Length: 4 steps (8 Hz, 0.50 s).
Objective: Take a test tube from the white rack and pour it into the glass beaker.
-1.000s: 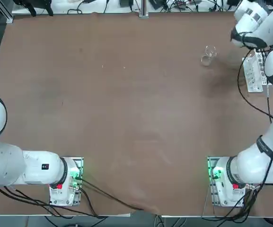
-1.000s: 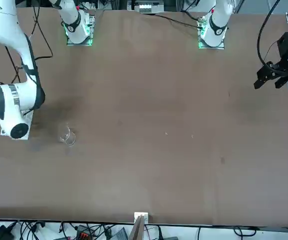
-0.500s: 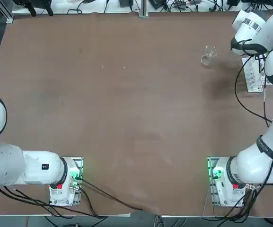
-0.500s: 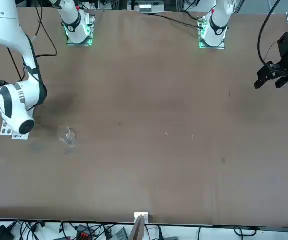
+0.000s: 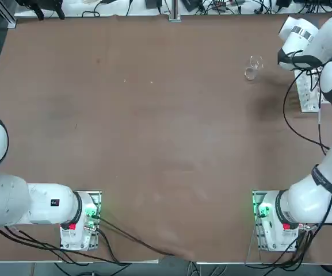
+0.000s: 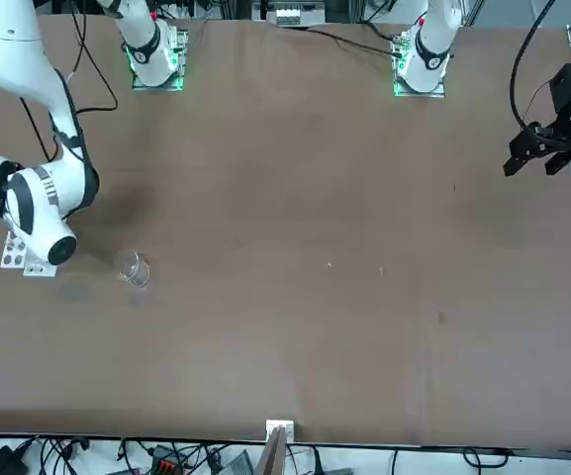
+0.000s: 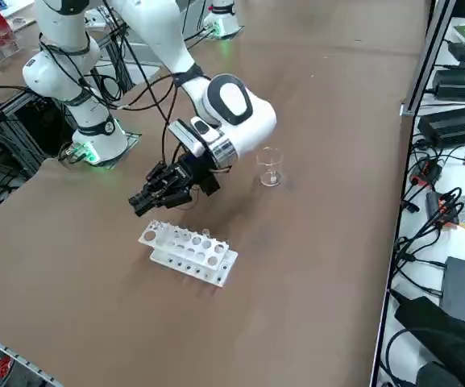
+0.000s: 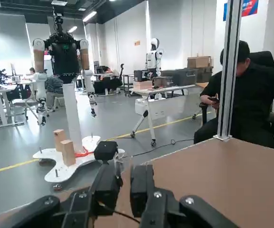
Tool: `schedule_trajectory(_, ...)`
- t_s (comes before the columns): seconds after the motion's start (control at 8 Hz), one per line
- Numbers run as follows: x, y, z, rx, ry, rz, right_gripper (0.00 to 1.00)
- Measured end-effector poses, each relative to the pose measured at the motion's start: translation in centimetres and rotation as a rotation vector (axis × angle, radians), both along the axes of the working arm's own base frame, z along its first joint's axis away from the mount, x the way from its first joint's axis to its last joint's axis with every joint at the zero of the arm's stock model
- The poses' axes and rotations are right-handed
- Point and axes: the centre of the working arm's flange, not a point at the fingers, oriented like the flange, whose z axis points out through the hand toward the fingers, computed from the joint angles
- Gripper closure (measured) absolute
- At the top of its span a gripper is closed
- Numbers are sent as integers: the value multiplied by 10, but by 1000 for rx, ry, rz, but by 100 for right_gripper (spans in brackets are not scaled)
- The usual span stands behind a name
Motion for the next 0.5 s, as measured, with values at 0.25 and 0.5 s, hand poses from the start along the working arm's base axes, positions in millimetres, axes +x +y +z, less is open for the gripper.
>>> schedule_trajectory(0.25, -1, 2, -9, -13, 1, 0, 82)
schedule_trajectory(0.5, -3, 5, -11, -17, 11, 3, 82)
